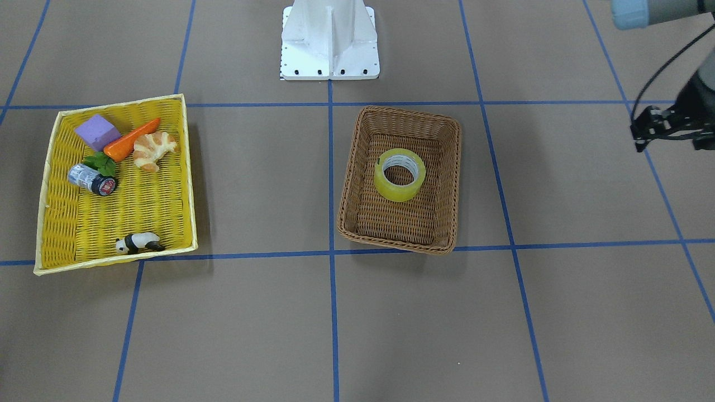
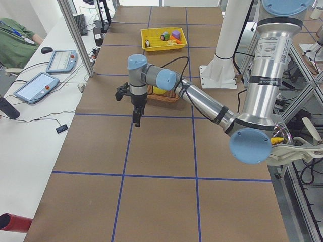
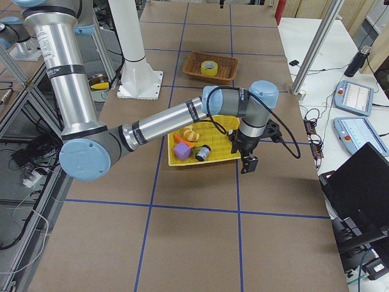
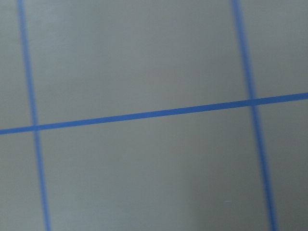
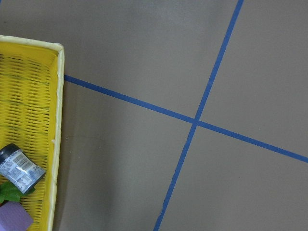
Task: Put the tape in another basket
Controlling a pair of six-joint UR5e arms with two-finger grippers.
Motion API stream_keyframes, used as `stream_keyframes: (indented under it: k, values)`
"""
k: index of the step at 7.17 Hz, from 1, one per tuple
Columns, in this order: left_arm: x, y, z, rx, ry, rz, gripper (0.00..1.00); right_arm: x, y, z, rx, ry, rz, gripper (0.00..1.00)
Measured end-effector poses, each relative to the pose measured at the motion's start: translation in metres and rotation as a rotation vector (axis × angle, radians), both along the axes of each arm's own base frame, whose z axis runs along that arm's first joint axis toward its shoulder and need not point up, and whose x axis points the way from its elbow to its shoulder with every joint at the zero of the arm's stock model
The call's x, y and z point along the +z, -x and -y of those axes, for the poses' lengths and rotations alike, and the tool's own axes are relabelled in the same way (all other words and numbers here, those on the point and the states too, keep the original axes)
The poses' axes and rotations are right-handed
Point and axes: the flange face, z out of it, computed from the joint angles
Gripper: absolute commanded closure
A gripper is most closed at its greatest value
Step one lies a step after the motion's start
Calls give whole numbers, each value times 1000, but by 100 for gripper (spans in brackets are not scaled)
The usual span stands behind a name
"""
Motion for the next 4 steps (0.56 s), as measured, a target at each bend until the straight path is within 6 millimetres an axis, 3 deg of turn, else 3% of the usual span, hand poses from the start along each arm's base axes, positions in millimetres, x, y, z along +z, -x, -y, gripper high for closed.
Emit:
stream_keyframes:
  k: [2,4]
  values:
    - [69,66,2,84,8,-49,2,22,-4,0,19,-9,5,0]
    - [123,138,-4,26,36,-91,2,48,-11,-14,54,53,54,0]
